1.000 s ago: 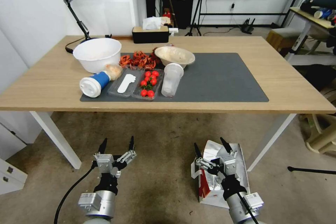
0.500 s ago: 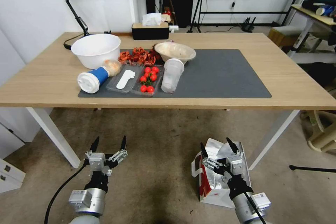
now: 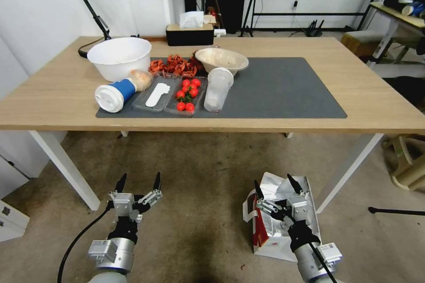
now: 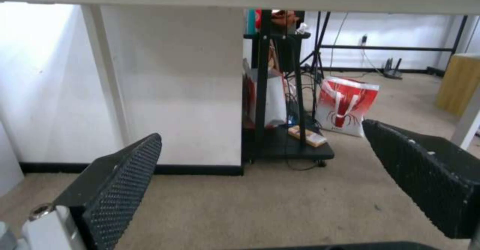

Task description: Pick up the food delivery bag from the floor and place it on the table.

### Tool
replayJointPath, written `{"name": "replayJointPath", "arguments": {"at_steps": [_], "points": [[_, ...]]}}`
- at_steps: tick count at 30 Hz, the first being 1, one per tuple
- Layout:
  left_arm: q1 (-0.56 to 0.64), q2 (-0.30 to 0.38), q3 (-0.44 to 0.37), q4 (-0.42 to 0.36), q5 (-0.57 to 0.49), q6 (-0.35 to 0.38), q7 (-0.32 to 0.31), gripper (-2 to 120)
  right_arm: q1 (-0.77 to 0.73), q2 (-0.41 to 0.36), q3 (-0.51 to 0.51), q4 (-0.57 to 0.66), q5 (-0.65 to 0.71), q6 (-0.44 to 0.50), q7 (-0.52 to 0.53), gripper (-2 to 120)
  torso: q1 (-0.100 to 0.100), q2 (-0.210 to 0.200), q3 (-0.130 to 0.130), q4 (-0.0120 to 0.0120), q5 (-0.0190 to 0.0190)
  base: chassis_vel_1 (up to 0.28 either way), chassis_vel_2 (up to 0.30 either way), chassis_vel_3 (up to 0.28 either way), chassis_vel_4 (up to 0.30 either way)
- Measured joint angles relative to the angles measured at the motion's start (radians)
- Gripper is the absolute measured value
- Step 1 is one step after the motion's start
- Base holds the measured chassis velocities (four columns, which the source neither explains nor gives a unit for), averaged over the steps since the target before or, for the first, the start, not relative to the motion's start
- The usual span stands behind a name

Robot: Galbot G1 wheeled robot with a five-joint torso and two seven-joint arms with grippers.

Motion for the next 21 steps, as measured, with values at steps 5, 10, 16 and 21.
{"name": "replayJointPath", "arguments": {"at_steps": [5,10,16,21], "points": [[0.0,-0.006,0.0,0.001,-0.001,-0.002,0.0,100,0.003,0.002,-0.001,-0.003,-0.001,0.0,0.0,100,-0.007,-0.017,-0.01,0.0,0.0,0.0,0.0,0.0,0.0],[0.0,-0.008,-0.003,0.002,0.0,-0.002,-0.009,100,0.005,0.005,-0.003,-0.003,-0.002,0.0,0.0,100,-0.016,-0.041,-0.025,0.0,0.0,0.0,0.0,0.0,0.0],[0.002,-0.011,-0.003,0.005,0.001,-0.003,-0.011,100,0.005,0.004,-0.003,-0.003,-0.003,0.0,-0.001,100,-0.024,-0.062,-0.038,0.0,0.0,0.0,0.0,0.0,0.0],[0.002,-0.014,-0.004,0.004,0.002,-0.003,-0.011,100,0.005,0.004,-0.003,0.0,-0.003,0.0,-0.001,100,-0.033,-0.083,-0.05,0.0,0.0,0.0,0.0,0.0,0.0]]}}
